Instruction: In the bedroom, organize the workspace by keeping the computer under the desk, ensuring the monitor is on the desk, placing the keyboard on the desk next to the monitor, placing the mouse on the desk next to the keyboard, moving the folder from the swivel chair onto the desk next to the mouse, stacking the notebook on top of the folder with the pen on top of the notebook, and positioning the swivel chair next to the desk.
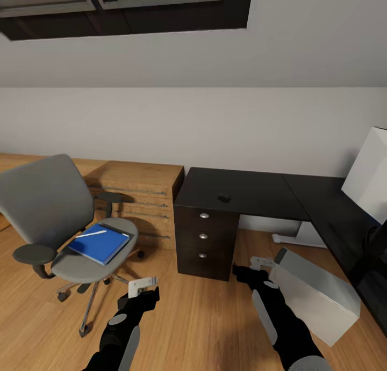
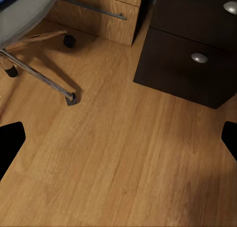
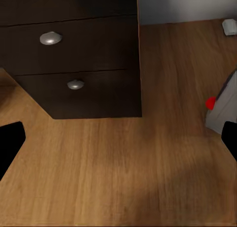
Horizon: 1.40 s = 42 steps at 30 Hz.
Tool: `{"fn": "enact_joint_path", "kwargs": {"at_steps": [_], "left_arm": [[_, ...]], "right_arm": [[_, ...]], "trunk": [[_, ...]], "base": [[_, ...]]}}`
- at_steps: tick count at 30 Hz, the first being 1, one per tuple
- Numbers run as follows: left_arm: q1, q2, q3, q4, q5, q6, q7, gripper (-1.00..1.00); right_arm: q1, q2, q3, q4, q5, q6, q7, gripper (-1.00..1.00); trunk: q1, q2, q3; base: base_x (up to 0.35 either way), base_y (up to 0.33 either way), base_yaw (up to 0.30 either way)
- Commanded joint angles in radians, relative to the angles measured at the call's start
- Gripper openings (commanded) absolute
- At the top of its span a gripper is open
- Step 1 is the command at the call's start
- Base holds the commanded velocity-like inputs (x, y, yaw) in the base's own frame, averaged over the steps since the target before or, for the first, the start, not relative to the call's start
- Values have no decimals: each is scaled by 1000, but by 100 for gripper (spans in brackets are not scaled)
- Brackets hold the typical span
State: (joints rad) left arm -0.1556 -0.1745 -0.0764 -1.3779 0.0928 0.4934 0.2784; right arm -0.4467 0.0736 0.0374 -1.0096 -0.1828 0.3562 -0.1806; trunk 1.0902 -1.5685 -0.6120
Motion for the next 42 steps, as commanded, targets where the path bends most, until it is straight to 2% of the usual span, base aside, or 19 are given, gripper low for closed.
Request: {"fn": "enact_joint_path", "kwargs": {"at_steps": [1,6,10,13,20,25,30,36,40,42], "left_arm": [[-1,0,-1,-2,9,4,9,100],[-1,0,0,-1,5,0,7,100],[-1,5,0,-1,7,-1,7,100],[-1,7,-2,2,7,0,7,100],[-1,6,-5,28,6,-1,8,100],[-1,6,-5,32,5,-1,8,100],[-1,6,-5,32,5,-1,9,100],[-1,5,-6,45,5,-2,10,100],[-1,1,-14,42,5,-3,10,100],[-1,0,-14,42,5,-3,10,100]], "right_arm": [[-1,-1,2,-37,-11,53,-12,100],[1,-7,2,-71,-5,120,-20,100],[4,-22,2,-94,-5,130,-20,100],[5,-24,2,-100,-8,131,-18,100],[5,-26,2,-103,-8,111,-24,100],[6,-27,2,-102,-4,87,-51,100],[6,-27,3,-102,-3,83,-81,100],[6,-29,3,-107,-3,81,-84,100],[20,-51,-12,-128,-3,59,-89,100],[20,-47,-12,-126,-2,48,-89,100]], "trunk": [[0,-1,-1],[0,-1,-1],[0,-1,-1],[0,-1,-1],[0,-1,-2],[0,-1,-5],[0,-1,-10],[0,-1,-12],[0,-1,-12],[0,-1,-12]], "base": [[0,0,0],[0,0,0],[83,0,0],[242,0,0],[307,0,27],[319,0,168],[320,0,159],[321,0,42],[0,0,0],[24,0,0]]}}
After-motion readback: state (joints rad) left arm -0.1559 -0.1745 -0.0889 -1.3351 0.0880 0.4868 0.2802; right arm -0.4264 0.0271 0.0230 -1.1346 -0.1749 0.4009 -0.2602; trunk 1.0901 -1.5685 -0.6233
